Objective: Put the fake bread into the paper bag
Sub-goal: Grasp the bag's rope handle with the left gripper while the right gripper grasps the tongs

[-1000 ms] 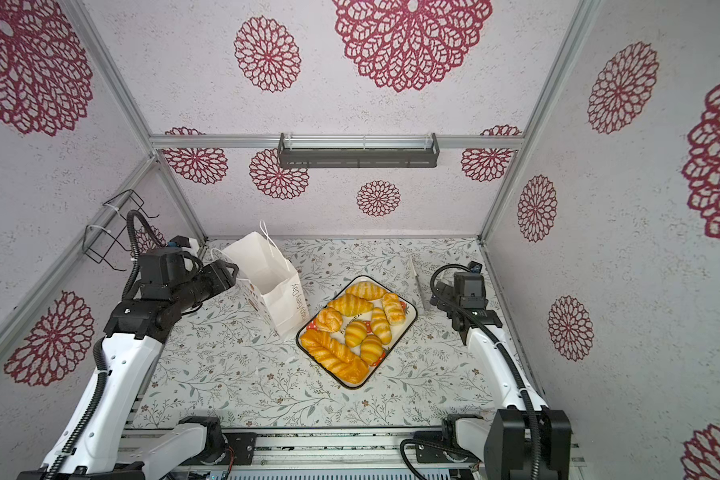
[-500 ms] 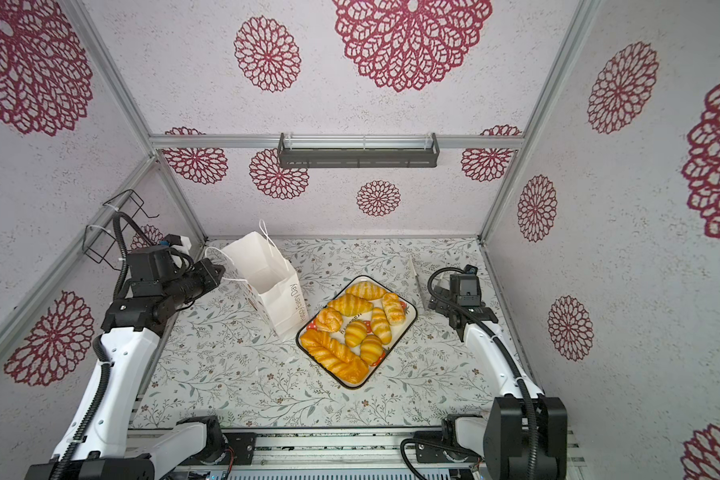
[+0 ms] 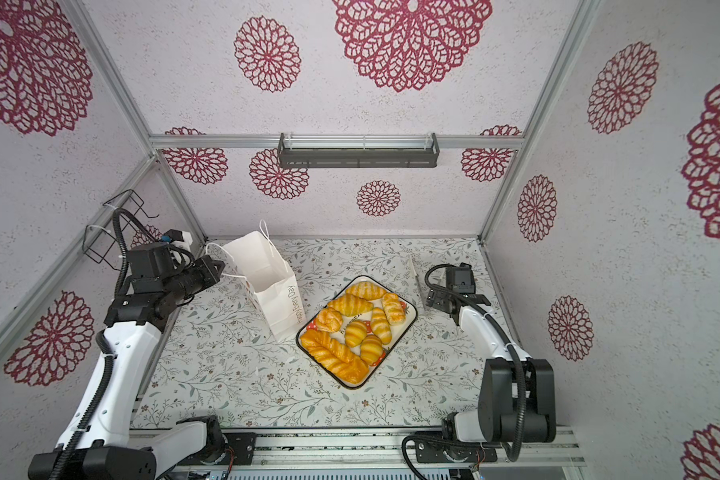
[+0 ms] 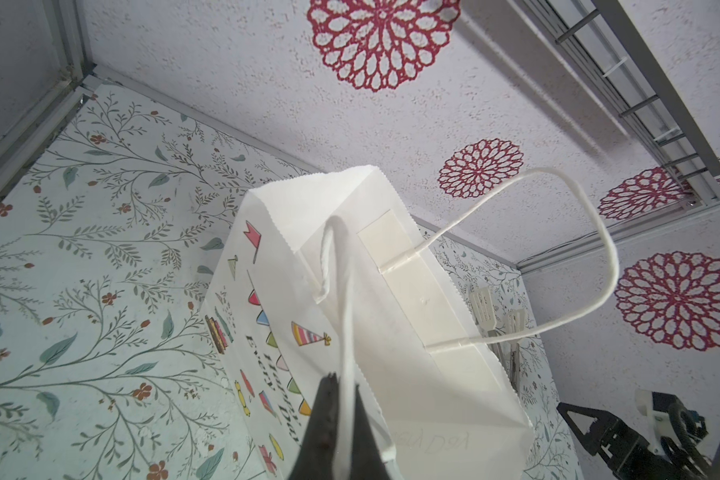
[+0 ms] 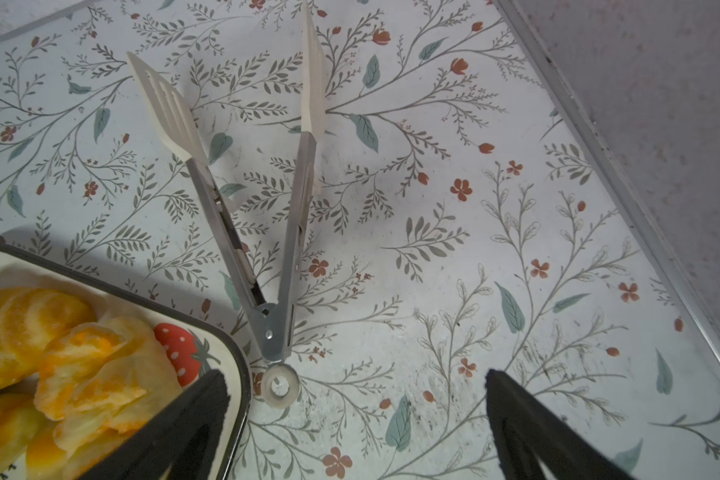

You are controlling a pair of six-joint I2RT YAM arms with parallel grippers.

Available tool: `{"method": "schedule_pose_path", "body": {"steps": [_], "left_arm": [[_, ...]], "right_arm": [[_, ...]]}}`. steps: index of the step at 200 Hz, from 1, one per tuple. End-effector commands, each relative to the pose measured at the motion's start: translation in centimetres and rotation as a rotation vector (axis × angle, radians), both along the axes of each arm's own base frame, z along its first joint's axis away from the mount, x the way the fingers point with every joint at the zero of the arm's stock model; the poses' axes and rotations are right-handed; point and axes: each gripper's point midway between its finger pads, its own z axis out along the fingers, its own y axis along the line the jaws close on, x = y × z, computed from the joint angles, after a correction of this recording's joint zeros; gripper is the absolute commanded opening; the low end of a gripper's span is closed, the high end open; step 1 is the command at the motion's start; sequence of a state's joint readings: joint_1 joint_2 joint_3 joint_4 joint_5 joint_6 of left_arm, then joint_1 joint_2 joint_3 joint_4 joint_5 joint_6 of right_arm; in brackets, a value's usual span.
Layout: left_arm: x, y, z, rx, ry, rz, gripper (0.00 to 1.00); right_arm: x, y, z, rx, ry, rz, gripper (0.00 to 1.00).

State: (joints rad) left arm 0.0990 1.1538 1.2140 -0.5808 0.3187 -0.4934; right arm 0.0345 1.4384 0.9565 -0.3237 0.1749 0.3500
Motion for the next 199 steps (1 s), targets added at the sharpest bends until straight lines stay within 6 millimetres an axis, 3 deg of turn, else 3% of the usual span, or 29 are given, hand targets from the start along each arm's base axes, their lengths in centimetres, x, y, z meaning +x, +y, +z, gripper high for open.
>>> {"method": "schedule_pose_path", "body": {"steps": [1, 87, 199], "left_arm": [[0.0, -0.1, 0.9, 0.018, -0.056, -0.026, 0.0], [-0.8, -0.6, 1.5, 0.015, -0.09, -0.046, 0.0], [-0.3, -1.1, 1.9, -0.013, -0.07, -0.069, 0.0]], "right_arm": [[1.9, 0.4, 0.6, 0.016, -0.016, 0.023, 0.99], [7.3, 1.4, -2.1, 0.02, 0.078, 0.096, 0.99], [8.6, 3.7, -5.2, 0.038, 0.147, 0.189, 0.99]]}}
